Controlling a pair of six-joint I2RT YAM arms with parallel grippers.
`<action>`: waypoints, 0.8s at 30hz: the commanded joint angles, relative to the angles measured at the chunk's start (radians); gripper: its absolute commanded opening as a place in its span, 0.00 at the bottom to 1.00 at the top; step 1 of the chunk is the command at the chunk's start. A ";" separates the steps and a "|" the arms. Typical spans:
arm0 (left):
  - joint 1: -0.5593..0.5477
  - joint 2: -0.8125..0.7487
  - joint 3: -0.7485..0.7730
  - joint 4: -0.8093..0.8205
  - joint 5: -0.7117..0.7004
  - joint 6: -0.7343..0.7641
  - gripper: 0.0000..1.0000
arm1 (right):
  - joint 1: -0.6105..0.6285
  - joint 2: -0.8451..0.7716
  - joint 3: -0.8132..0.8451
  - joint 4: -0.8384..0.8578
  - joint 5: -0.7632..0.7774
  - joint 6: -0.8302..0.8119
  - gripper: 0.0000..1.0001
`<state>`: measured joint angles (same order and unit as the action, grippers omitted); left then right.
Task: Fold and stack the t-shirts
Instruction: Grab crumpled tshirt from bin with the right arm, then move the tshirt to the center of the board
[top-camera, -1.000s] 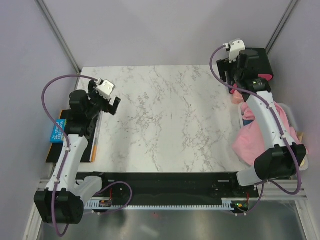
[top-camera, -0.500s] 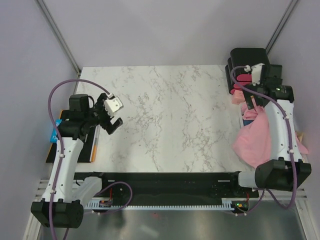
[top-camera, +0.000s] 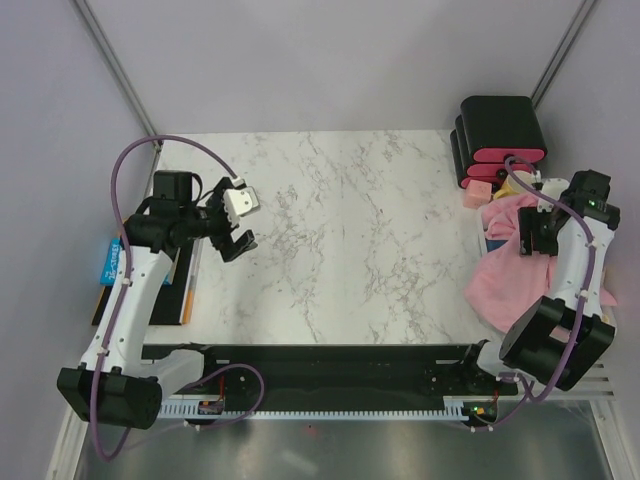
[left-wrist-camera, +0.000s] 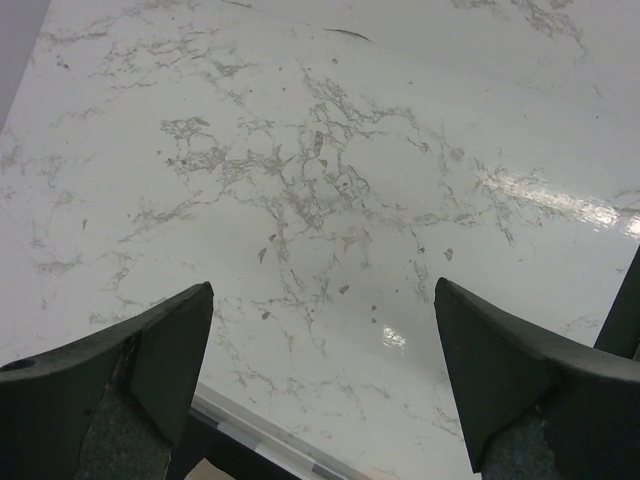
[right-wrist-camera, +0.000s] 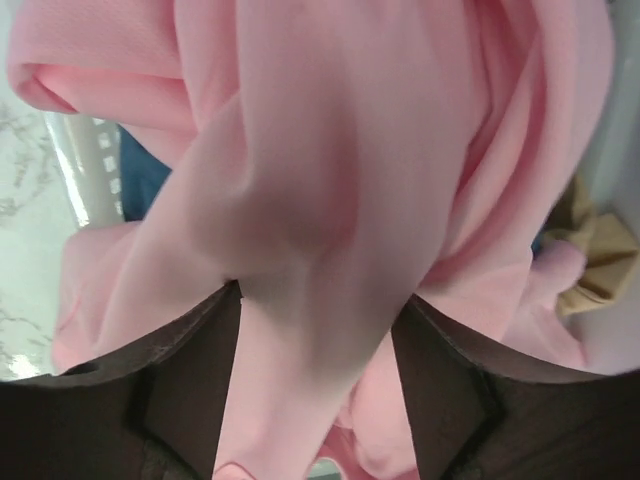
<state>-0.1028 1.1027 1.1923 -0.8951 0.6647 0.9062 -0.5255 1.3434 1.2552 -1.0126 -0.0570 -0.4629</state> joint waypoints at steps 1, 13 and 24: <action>-0.029 0.022 0.053 -0.024 0.021 0.027 0.98 | -0.001 0.031 -0.010 0.015 -0.130 0.006 0.62; -0.058 0.045 0.040 -0.021 0.012 0.026 0.88 | 0.065 0.036 0.226 0.023 -0.006 0.040 0.00; -0.081 0.060 -0.002 0.085 0.076 0.049 0.75 | 0.450 0.327 1.044 -0.043 0.328 -0.114 0.00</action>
<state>-0.1707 1.1534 1.2018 -0.8803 0.6857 0.9100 -0.1753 1.5585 2.1006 -1.0393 0.0910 -0.4740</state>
